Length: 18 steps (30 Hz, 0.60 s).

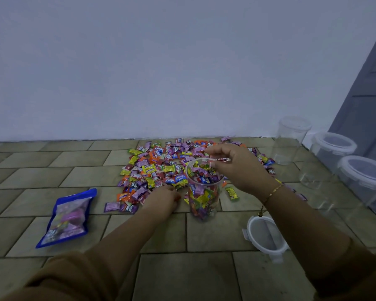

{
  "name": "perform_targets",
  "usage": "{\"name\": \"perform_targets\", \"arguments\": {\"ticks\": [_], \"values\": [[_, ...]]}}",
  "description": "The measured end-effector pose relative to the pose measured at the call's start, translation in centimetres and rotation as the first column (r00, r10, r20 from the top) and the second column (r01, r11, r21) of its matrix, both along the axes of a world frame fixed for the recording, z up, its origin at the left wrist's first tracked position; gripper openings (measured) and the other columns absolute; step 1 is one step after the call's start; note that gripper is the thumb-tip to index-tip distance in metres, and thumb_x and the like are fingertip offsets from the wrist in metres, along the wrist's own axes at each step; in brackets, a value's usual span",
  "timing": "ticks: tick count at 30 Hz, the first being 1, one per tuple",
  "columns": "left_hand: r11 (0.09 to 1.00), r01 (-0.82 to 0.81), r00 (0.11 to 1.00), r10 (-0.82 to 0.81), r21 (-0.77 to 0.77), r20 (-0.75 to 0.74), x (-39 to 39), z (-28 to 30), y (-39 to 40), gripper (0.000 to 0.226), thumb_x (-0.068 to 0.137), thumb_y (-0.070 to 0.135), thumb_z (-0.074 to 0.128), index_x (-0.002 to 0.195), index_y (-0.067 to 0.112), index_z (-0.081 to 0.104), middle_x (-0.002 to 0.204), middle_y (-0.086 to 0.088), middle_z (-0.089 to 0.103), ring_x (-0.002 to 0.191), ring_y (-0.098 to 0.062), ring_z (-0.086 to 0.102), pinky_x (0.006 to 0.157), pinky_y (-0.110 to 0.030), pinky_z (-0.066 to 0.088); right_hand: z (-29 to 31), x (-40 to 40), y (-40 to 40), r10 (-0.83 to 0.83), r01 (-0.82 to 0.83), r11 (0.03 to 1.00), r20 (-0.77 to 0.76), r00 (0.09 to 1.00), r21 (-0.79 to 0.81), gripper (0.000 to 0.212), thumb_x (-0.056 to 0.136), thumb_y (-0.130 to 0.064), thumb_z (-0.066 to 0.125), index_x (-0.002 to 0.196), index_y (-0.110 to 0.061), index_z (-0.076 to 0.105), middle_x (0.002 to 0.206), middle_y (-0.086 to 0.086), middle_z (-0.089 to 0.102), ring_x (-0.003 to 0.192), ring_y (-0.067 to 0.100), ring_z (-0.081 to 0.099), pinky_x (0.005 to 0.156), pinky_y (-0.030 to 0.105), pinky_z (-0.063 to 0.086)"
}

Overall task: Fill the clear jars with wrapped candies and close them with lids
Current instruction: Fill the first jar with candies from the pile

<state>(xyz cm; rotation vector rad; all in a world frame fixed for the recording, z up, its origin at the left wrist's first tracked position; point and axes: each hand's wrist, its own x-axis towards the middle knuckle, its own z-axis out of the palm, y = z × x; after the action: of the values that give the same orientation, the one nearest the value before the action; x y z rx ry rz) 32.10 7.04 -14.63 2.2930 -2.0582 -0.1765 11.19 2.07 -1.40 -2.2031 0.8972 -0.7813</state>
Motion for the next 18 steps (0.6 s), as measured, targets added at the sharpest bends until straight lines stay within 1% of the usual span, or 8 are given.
{"name": "perform_targets", "arguments": {"ticks": [2,5,7,9,11,13,15,18], "values": [[1.0,-0.017,1.0,0.017,0.0,0.0,0.3,0.1,0.0,0.034,0.095,0.019,0.045,0.125,0.02,0.06,0.125,-0.006,0.058,0.112,-0.024,0.054,0.092,-0.034,0.047,-0.1,-0.2,0.1,-0.015,0.015,1.0,0.02,1.0,0.001,0.027,0.089,-0.011,0.06,0.116,-0.017,0.063,0.109,-0.003,0.062,0.1,0.008,0.056,0.087,0.02,0.045],[0.998,-0.066,0.998,0.066,-0.017,-0.003,0.5,0.6,0.0,0.035,0.093,0.016,0.046,0.124,0.022,0.06,0.118,-0.007,0.063,0.104,-0.025,0.059,0.085,-0.033,0.05,-0.3,-0.5,0.3,-0.04,0.038,0.999,0.082,0.996,0.036,0.021,0.09,-0.01,0.059,0.106,-0.022,0.064,0.094,-0.013,0.058,0.086,-0.002,0.055,0.069,0.0,0.04],[0.996,-0.078,0.997,0.079,-0.031,0.024,0.5,0.7,0.2,0.036,0.095,0.017,0.045,0.127,0.023,0.058,0.117,-0.006,0.064,0.104,-0.024,0.059,0.085,-0.032,0.05,-0.4,-0.6,0.4,-0.059,0.055,0.998,0.107,0.992,0.04,0.021,0.09,-0.01,0.059,0.1,-0.028,0.062,0.091,-0.017,0.057,0.084,-0.007,0.053,0.066,-0.004,0.039],[0.996,-0.084,0.993,0.086,-0.031,0.083,0.6,0.6,0.6,0.035,0.096,0.019,0.044,0.128,0.025,0.055,0.117,-0.005,0.063,0.103,-0.023,0.059,0.081,-0.03,0.048,-0.6,-0.7,0.5,-0.07,0.066,0.997,0.113,0.991,0.034,0.02,0.09,-0.01,0.058,0.103,-0.024,0.064,0.09,-0.019,0.056,0.084,-0.01,0.051,0.066,-0.005,0.038],[0.995,-0.099,0.989,0.098,-0.002,0.112,0.7,0.2,0.9,0.037,0.097,0.019,0.043,0.131,0.027,0.052,0.119,-0.006,0.061,0.104,-0.024,0.059,0.081,-0.031,0.048,-0.6,-0.7,0.6,-0.076,0.072,0.997,0.117,0.99,0.034,0.02,0.091,-0.008,0.057,0.107,-0.017,0.066,0.09,-0.016,0.057,0.084,-0.006,0.052,0.07,-0.001,0.041],[0.994,-0.11,0.991,0.109,0.01,0.076,0.9,0.0,1.0,0.038,0.096,0.018,0.045,0.132,0.027,0.052,0.125,-0.004,0.06,0.109,-0.022,0.057,0.089,-0.032,0.049,-0.8,-0.7,0.7,-0.081,0.077,0.996,0.118,0.99,0.039,0.02,0.091,-0.009,0.057,0.107,-0.016,0.066,0.09,-0.013,0.059,0.086,0.001,0.056,0.076,0.007,0.045],[0.99,-0.144,0.99,0.144,0.0,0.008,1.1,0.5,1.0,0.034,0.094,0.017,0.048,0.126,0.024,0.058,0.125,-0.001,0.059,0.11,-0.02,0.057,0.093,-0.03,0.047,-0.8,-0.6,0.7,-0.082,0.077,0.996,0.12,0.989,0.043,0.019,0.091,-0.009,0.057,0.106,-0.017,0.066,0.088,-0.016,0.057,0.084,0.001,0.056,0.072,0.006,0.043],[0.981,-0.194,0.981,0.194,0.017,-0.012,1.2,0.8,1.3,0.027,0.091,0.012,0.051,0.115,0.017,0.062,0.123,-0.004,0.056,0.105,-0.02,0.057,0.087,-0.026,0.044,-0.8,-0.5,0.8,-0.087,0.079,0.995,0.139,0.987,0.058,0.018,0.091,-0.01,0.057,0.104,-0.02,0.066,0.087,-0.019,0.056,0.083,-0.004,0.054,0.07,0.004,0.04]]}}
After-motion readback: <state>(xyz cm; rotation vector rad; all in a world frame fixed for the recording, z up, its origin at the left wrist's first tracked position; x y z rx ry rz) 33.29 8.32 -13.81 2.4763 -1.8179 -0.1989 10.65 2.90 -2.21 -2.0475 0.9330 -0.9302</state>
